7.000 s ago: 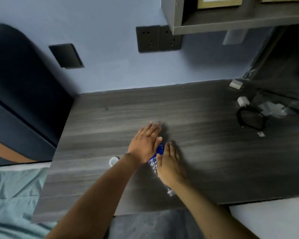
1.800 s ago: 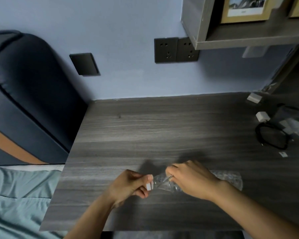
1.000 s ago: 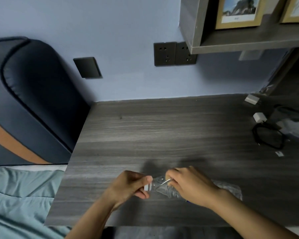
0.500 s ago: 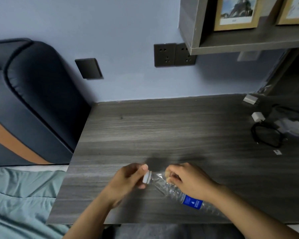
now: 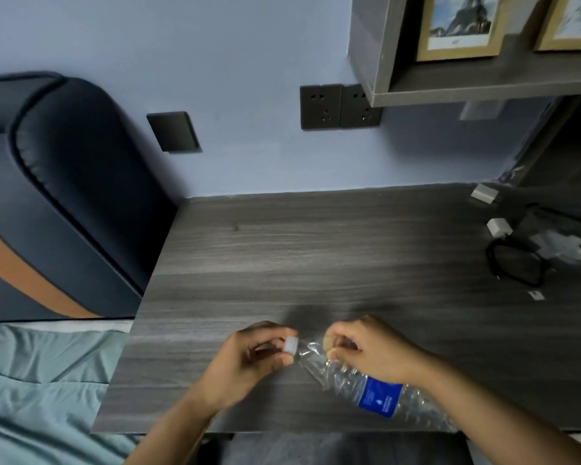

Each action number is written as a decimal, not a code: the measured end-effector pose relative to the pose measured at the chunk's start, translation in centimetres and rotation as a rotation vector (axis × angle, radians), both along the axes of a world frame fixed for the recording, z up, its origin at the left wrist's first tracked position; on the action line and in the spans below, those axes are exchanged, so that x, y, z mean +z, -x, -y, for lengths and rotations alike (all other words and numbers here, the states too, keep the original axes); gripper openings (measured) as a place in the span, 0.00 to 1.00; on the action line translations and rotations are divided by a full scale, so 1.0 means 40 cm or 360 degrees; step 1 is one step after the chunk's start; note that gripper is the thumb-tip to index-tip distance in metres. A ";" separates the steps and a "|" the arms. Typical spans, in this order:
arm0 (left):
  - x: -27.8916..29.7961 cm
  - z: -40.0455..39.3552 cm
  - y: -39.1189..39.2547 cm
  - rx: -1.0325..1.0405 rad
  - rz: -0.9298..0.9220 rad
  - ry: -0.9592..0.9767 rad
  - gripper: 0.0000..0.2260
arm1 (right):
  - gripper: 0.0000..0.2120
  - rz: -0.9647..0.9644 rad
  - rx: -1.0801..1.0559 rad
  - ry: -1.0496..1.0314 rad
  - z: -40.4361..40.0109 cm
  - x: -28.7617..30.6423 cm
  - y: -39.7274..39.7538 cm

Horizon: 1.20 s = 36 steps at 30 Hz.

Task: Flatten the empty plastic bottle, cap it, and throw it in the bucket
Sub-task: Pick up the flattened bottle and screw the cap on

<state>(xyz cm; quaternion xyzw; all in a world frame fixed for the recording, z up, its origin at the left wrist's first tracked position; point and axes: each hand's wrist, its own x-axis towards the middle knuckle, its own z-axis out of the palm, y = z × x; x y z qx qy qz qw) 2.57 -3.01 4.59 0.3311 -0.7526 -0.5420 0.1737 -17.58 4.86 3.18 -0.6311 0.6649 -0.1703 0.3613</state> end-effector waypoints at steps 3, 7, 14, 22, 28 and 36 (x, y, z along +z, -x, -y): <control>-0.002 0.001 -0.005 0.0026 -0.0017 -0.0034 0.14 | 0.02 0.0115 -0.0058 -0.0041 -0.003 0.001 -0.003; -0.011 0.008 -0.003 0.0191 -0.0018 -0.0384 0.12 | 0.03 -0.0033 -0.0067 0.0094 -0.002 -0.006 -0.008; -0.017 0.011 0.013 0.0134 0.0054 -0.0356 0.05 | 0.05 -0.0328 0.0068 0.0218 -0.001 -0.001 -0.005; -0.019 -0.006 -0.002 0.0052 -0.0075 -0.0227 0.04 | 0.05 -0.0141 0.0076 0.0137 0.007 -0.007 0.001; -0.019 -0.022 -0.003 0.0202 -0.0096 -0.0418 0.04 | 0.10 -0.0051 -0.0009 0.0034 -0.001 -0.002 -0.002; -0.034 -0.031 -0.036 0.0431 -0.0195 -0.0611 0.09 | 0.14 -0.0096 0.0081 -0.0502 -0.086 -0.003 0.064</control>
